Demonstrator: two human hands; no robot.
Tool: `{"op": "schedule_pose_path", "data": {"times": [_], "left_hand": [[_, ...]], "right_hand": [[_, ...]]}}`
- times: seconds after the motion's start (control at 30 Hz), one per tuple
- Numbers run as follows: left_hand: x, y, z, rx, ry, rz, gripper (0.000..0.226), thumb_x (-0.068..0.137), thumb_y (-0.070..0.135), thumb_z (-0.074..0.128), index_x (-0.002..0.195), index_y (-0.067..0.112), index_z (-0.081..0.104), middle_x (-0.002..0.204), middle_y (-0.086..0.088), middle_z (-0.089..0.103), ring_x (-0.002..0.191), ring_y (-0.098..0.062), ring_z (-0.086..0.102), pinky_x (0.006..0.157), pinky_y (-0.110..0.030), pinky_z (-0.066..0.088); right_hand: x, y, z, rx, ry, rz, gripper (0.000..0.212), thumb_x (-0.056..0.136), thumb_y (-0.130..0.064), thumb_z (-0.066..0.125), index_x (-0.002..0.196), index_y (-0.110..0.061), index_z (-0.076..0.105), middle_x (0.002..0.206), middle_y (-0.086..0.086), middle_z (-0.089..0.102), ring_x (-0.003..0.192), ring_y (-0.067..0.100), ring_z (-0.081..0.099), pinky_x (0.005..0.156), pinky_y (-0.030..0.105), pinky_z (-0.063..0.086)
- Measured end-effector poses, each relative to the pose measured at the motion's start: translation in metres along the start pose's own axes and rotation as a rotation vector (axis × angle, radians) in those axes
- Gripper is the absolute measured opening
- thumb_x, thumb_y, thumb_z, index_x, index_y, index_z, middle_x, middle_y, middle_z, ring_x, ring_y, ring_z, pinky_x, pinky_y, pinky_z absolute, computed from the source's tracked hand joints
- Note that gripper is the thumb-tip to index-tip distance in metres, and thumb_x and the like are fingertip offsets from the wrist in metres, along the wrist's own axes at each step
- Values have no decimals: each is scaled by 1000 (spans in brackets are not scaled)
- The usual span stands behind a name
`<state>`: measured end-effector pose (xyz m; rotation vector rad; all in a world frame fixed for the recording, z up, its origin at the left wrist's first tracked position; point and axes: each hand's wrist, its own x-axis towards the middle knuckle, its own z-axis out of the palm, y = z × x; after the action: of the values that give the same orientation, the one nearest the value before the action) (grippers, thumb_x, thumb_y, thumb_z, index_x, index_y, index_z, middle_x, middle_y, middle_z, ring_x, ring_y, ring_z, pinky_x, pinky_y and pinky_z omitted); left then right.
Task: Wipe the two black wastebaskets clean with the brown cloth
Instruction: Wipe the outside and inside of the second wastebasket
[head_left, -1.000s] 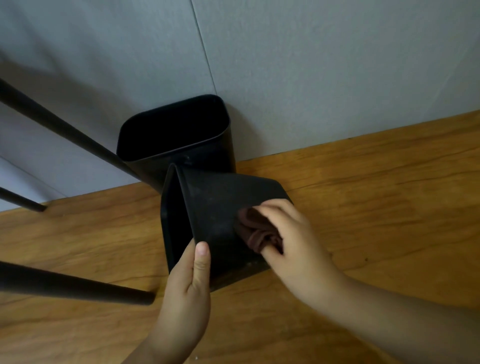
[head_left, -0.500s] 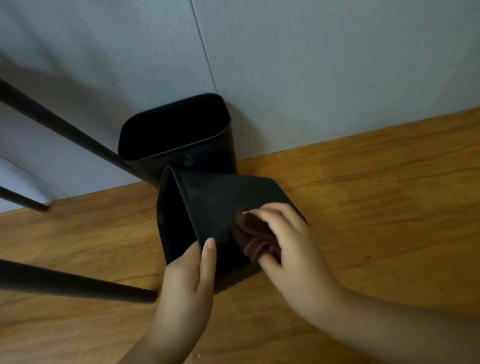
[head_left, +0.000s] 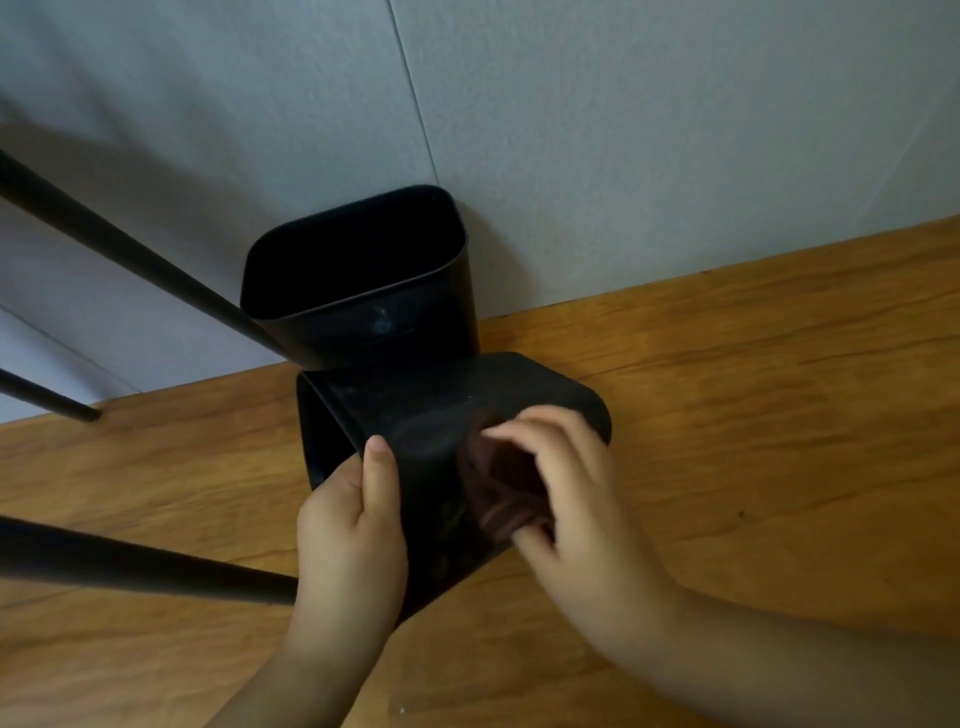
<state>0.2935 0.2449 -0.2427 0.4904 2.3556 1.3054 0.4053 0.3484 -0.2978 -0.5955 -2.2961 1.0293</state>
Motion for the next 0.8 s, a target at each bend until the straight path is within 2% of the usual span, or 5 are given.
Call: {"op": "schedule_pose_path", "data": {"times": [0.13, 0.27, 0.4, 0.6, 0.8], "left_hand": [[2, 0, -1, -20, 70, -14, 58, 98, 41, 37, 75, -10, 52, 70, -32, 53, 68, -47, 55, 67, -55, 49], [5, -4, -2, -76, 69, -101, 57, 99, 41, 36, 90, -9, 59, 87, -34, 60, 85, -47, 60, 78, -56, 51], [7, -1, 1, -101, 71, -99, 56, 100, 41, 35, 91, -8, 59, 89, -32, 61, 87, -47, 60, 80, -56, 51], [6, -4, 1, -116, 90, -55, 55, 100, 36, 37, 73, -9, 50, 68, -31, 50, 63, -42, 50, 62, -45, 44], [6, -2, -3, -231, 30, -181, 54, 101, 38, 36, 98, -12, 56, 99, -37, 57, 96, -48, 58, 72, -41, 45]], "right_hand": [[-7, -1, 5, -65, -167, -278, 61, 76, -22, 76, 128, -33, 48, 135, -11, 38, 126, 9, 40, 102, 22, 40], [-2, 24, -5, 9, -42, -74, 49, 79, -27, 61, 126, -32, 48, 132, -11, 41, 125, 11, 43, 102, 34, 44], [3, 13, 1, -12, 35, 3, 57, 76, -16, 70, 127, -31, 48, 132, -10, 41, 124, 13, 44, 99, 36, 47], [0, -3, 2, -96, -189, -340, 53, 80, -24, 70, 129, -32, 51, 134, -9, 43, 124, 11, 43, 100, 27, 43], [13, 34, -9, -28, 101, 83, 56, 77, -13, 67, 128, -28, 51, 130, -8, 44, 123, 13, 45, 101, 39, 46]]}}
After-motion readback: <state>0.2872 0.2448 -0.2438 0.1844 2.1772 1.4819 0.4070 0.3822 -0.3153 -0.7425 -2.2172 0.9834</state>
